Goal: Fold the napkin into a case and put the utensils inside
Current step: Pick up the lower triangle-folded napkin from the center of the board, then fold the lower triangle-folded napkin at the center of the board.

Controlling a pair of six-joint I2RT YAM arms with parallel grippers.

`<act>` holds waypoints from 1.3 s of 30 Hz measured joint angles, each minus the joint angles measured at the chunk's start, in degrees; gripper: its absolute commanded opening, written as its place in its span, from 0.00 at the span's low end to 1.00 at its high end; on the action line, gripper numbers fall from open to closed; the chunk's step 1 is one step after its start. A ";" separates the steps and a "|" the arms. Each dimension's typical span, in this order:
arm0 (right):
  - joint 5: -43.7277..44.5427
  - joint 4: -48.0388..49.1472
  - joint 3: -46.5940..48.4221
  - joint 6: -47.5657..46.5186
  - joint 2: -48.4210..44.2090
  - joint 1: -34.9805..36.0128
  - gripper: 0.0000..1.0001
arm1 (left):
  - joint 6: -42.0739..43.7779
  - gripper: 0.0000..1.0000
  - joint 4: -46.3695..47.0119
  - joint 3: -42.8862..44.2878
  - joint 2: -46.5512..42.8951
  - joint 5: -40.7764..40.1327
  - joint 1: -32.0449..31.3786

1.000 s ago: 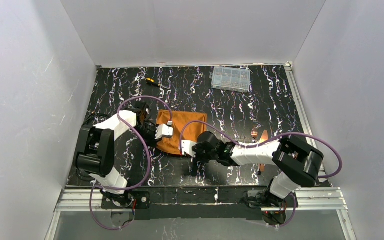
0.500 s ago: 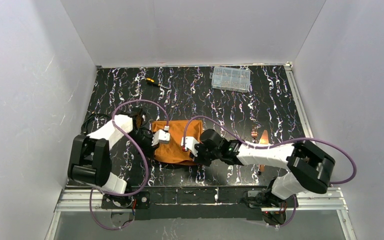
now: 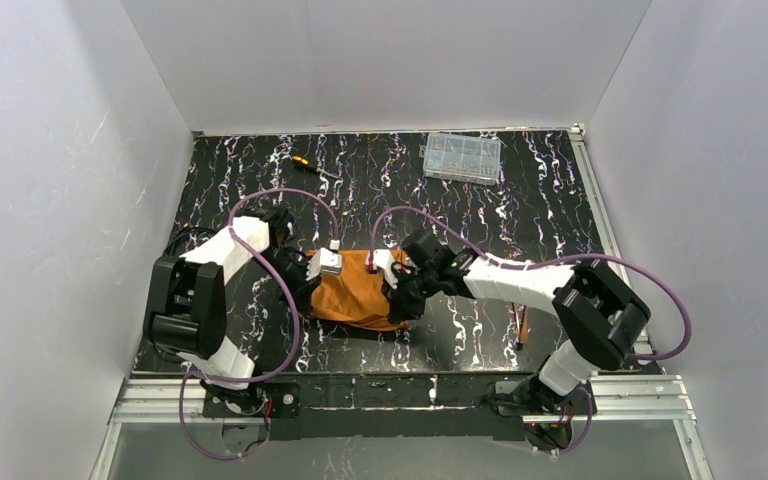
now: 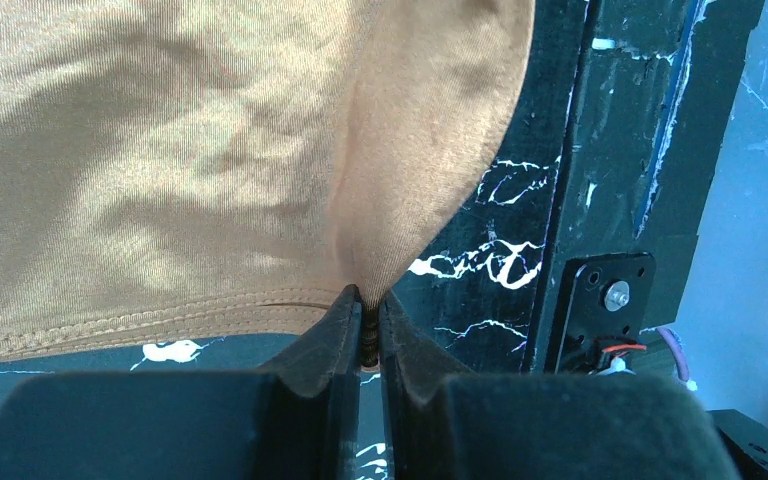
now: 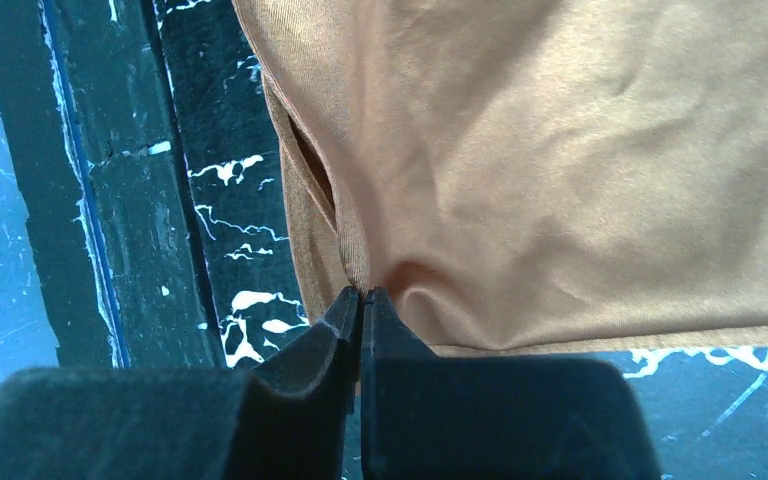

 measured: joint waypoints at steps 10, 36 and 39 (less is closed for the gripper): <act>-9.57 -4.39 5.77 -0.13 5.42 -7.52 0.01 | -2.40 0.00 -0.31 4.13 5.33 -0.35 0.31; -16.24 -9.35 15.37 -0.63 18.58 -13.70 0.01 | -7.26 0.01 3.48 9.46 12.28 -5.09 1.55; -15.78 -9.16 15.41 -0.24 19.43 -13.70 0.01 | -8.94 0.04 5.16 9.46 12.28 -5.49 1.60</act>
